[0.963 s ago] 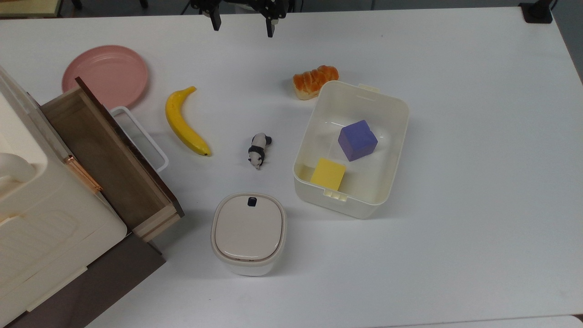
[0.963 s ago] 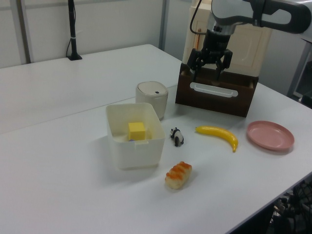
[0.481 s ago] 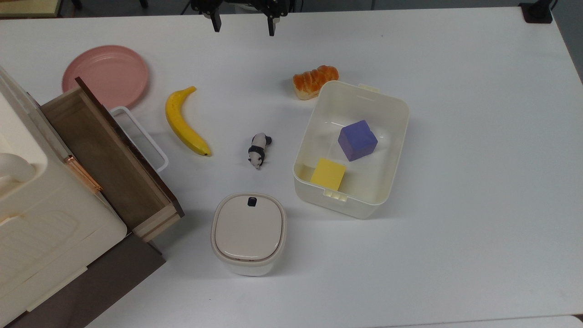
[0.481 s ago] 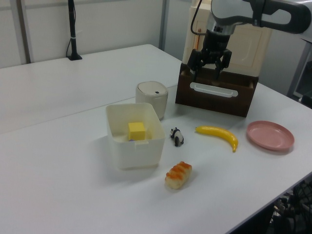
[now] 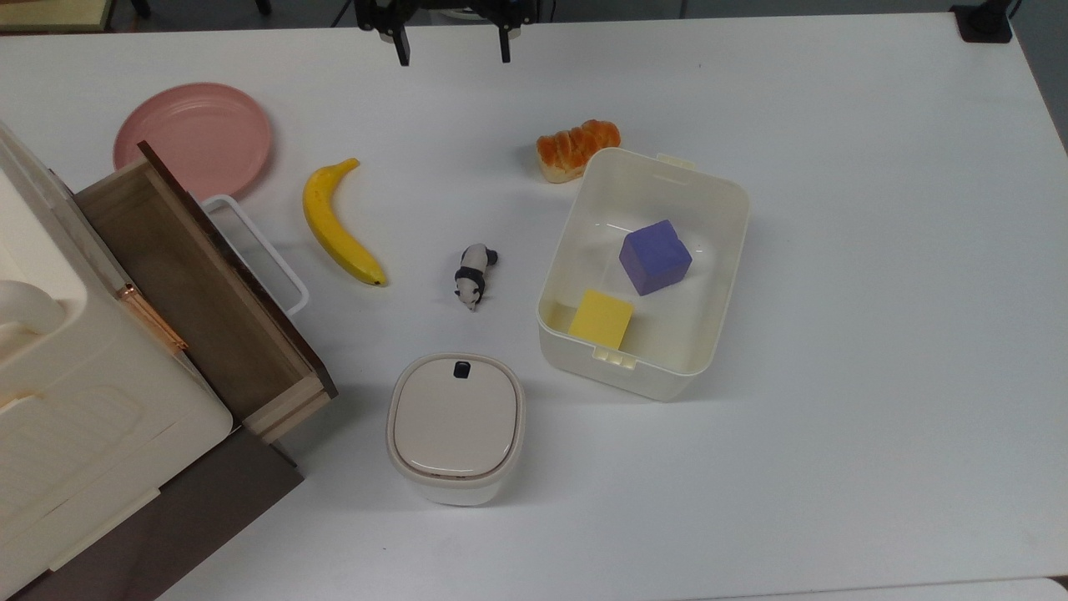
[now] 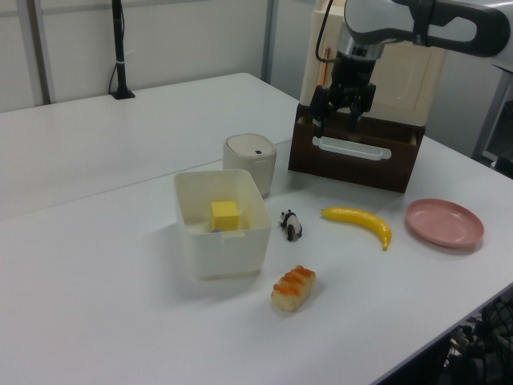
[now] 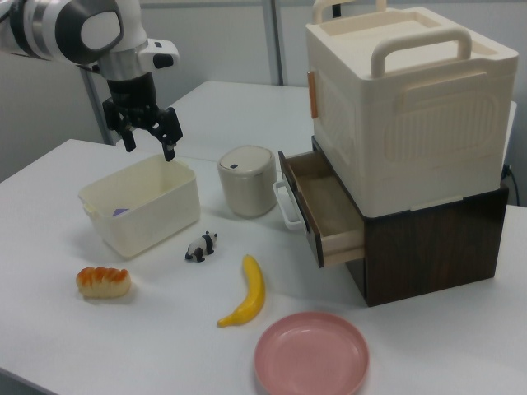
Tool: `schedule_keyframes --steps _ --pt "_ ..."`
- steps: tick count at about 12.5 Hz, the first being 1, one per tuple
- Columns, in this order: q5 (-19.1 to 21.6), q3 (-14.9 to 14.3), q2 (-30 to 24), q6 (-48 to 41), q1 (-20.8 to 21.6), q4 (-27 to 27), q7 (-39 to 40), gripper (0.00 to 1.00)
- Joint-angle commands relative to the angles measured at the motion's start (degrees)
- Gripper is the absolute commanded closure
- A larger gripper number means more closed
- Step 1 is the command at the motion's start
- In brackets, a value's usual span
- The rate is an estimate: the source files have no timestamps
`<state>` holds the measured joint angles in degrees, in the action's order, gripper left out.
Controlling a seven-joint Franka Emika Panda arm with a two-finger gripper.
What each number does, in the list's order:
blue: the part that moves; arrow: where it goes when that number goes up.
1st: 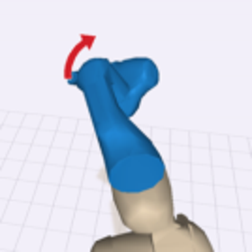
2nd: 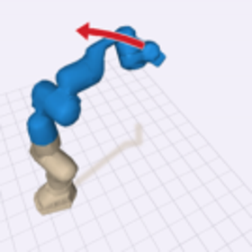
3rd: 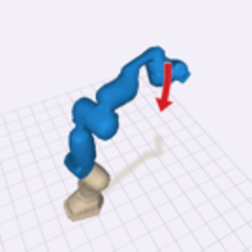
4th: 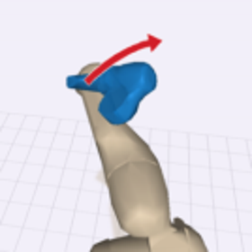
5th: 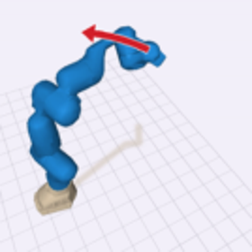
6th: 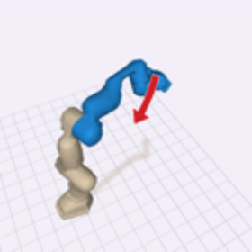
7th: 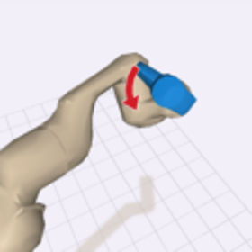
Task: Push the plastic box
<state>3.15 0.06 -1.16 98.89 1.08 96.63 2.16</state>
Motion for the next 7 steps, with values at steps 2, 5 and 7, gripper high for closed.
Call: schedule_keyframes --steps 2,5,7 --pt "-2.6 -0.2 0.0 0.3 0.9 2.1 20.1 0.00" --pt "-6.2 -0.2 1.6 0.6 0.9 2.5 33.4 0.00" --pt "-7.7 0.0 2.9 1.6 1.7 2.3 39.7 0.00"
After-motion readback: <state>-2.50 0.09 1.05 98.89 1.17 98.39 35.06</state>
